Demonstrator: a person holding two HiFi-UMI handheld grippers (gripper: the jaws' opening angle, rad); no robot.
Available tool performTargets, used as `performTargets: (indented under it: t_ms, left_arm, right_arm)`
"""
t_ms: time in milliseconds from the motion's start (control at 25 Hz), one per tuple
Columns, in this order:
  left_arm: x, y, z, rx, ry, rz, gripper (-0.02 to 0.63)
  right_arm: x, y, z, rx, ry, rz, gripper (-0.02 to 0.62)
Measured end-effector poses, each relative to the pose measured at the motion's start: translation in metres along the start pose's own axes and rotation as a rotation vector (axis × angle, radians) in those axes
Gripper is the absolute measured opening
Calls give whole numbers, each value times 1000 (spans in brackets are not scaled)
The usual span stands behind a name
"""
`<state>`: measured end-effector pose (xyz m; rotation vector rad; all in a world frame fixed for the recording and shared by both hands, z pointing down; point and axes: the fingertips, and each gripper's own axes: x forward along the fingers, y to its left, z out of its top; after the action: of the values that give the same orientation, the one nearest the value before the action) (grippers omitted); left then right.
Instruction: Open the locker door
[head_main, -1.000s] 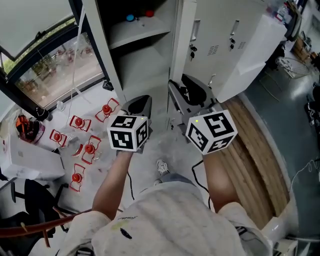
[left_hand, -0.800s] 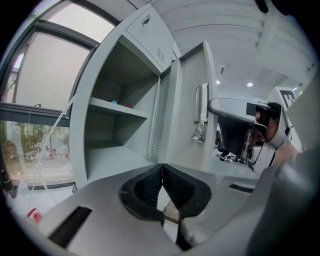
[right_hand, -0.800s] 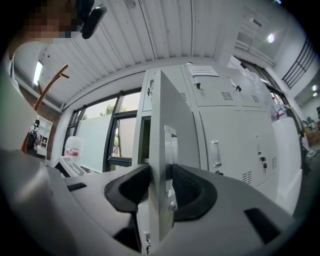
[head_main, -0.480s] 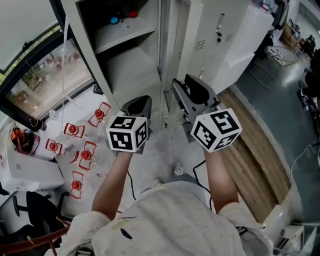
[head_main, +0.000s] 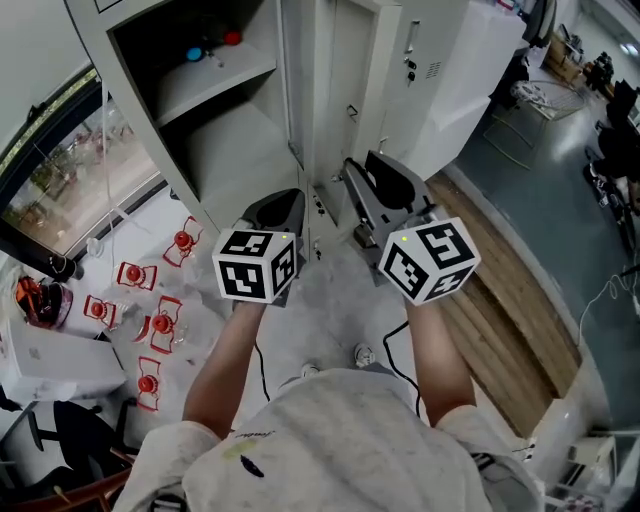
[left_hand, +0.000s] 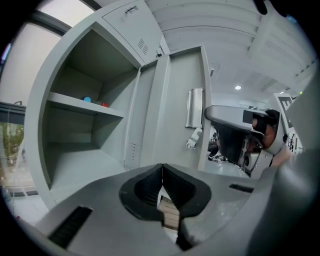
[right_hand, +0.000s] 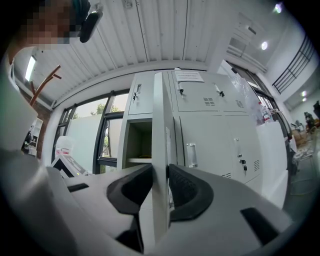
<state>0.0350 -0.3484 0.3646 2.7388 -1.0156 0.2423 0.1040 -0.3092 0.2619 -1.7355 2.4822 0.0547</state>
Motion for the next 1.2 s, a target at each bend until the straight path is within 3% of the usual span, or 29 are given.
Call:
performTargets:
  t_ms: [520,1200]
  left_arm:
    - [41,-39,13,28,7,16,8]
    - [75,-55,16,41,18,72,8]
  right_arm:
    - [-13,-58,4,3,1,10,80]
    - [-8,-117,4,19,-13,16,81]
